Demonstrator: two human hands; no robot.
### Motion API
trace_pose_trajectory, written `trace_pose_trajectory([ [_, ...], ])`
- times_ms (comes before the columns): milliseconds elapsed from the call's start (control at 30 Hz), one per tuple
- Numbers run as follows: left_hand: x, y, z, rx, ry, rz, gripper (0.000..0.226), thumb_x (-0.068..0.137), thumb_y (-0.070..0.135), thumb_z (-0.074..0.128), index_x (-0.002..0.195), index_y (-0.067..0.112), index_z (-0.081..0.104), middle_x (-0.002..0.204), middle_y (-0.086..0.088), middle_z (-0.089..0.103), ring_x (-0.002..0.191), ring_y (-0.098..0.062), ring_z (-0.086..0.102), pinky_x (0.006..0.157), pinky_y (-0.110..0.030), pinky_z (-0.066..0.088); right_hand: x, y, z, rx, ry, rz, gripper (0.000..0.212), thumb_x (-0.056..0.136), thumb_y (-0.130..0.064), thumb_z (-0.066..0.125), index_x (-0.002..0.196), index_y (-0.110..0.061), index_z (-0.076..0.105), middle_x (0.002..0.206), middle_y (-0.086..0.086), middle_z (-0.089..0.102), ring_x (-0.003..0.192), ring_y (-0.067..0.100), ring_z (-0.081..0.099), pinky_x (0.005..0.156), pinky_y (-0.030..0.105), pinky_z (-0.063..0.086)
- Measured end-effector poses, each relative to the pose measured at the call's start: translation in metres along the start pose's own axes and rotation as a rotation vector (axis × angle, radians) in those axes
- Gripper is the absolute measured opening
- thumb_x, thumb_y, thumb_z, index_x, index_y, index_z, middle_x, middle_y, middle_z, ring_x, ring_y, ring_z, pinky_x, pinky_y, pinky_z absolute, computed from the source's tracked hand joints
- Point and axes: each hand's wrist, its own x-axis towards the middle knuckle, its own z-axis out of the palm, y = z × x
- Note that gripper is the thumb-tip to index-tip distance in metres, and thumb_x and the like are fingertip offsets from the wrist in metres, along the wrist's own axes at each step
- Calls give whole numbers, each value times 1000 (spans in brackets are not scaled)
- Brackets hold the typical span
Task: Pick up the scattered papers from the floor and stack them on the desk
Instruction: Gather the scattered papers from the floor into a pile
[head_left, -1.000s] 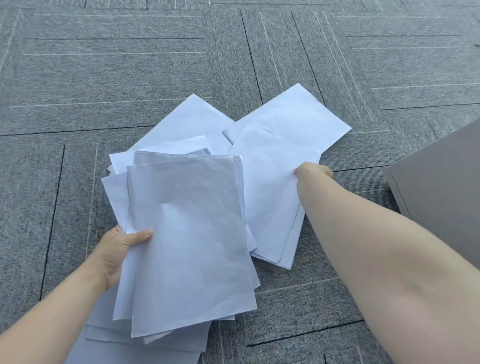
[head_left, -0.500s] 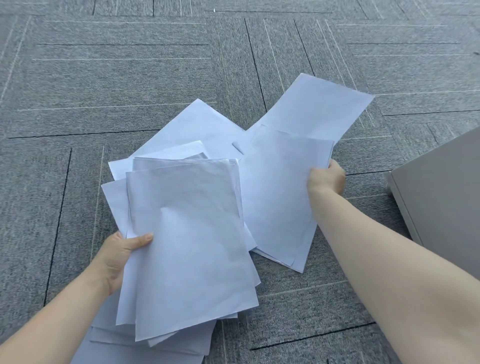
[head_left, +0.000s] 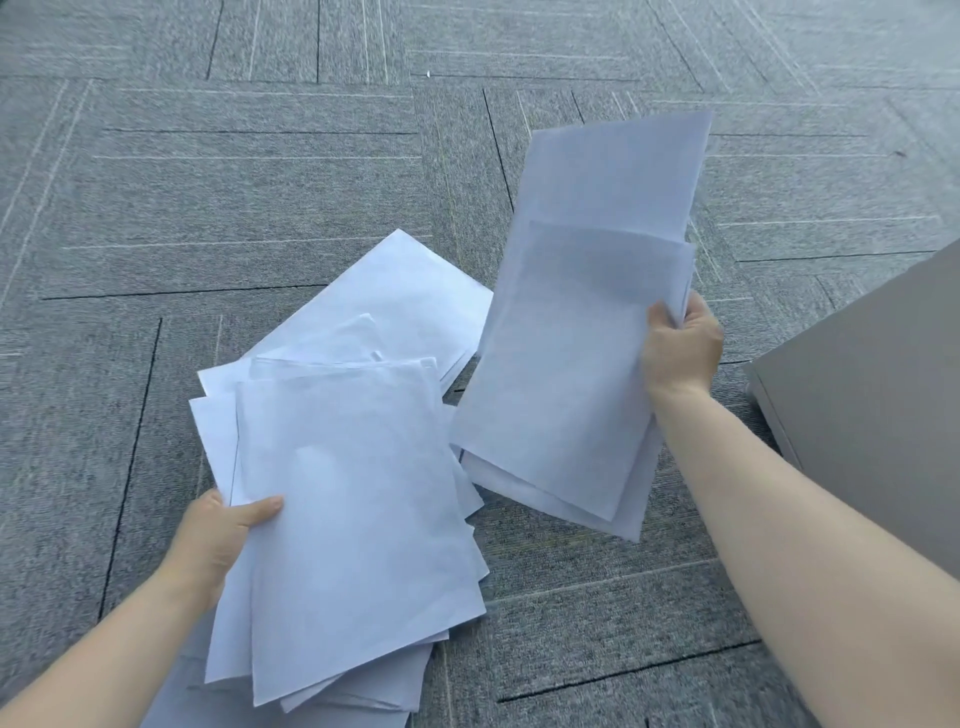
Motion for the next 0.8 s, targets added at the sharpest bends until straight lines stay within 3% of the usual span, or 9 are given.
trace_pose_trajectory([
  [133, -6, 0, -4, 33, 36, 42, 35, 77, -3, 67, 111, 4, 65, 104, -20, 70, 94, -39, 66, 89, -58, 49, 5, -33, -13, 106, -41, -59, 14, 79, -13, 53, 68, -22, 54, 71, 4, 51, 64, 16, 43, 59, 33, 35],
  [367, -14, 4, 0, 18, 25, 52, 38, 77, -7, 66, 114, 1, 62, 106, -21, 68, 94, -38, 66, 89, -55, 50, -11, -54, -7, 278, -287, 52, 20, 83, -1, 61, 73, -17, 65, 70, -4, 66, 66, 15, 57, 62, 29, 49],
  [433, -17, 5, 2, 14, 4, 51, 38, 78, -8, 65, 115, -1, 62, 106, -21, 68, 96, -39, 65, 90, -54, 50, -26, -50, 6, 300, -371, 110, 13, 81, -3, 63, 78, -16, 65, 76, 3, 66, 73, 20, 58, 67, 33, 49],
  [500, -20, 5, 4, 20, -18, 40, 37, 78, -7, 65, 114, -2, 62, 106, -22, 68, 98, -41, 65, 90, -56, 50, -42, -42, 20, 279, -453, 159, 9, 80, -6, 64, 82, -15, 66, 81, 8, 67, 78, 23, 59, 71, 38, 49],
  [700, -22, 1, 1, 9, -50, 7, 33, 82, -6, 62, 115, -4, 60, 105, -24, 68, 90, -38, 66, 87, -55, 51, -104, -12, 57, 123, -686, 260, 18, 92, -2, 61, 83, -15, 69, 77, 3, 71, 66, 19, 64, 68, 34, 54],
  [800, -23, -1, -1, -25, -65, -2, 26, 92, 9, 56, 114, -2, 60, 102, -19, 69, 90, -34, 66, 91, -56, 49, -127, -2, 67, 41, -783, 305, 14, 92, -3, 58, 94, -8, 70, 84, 8, 72, 72, 23, 66, 69, 36, 54],
])
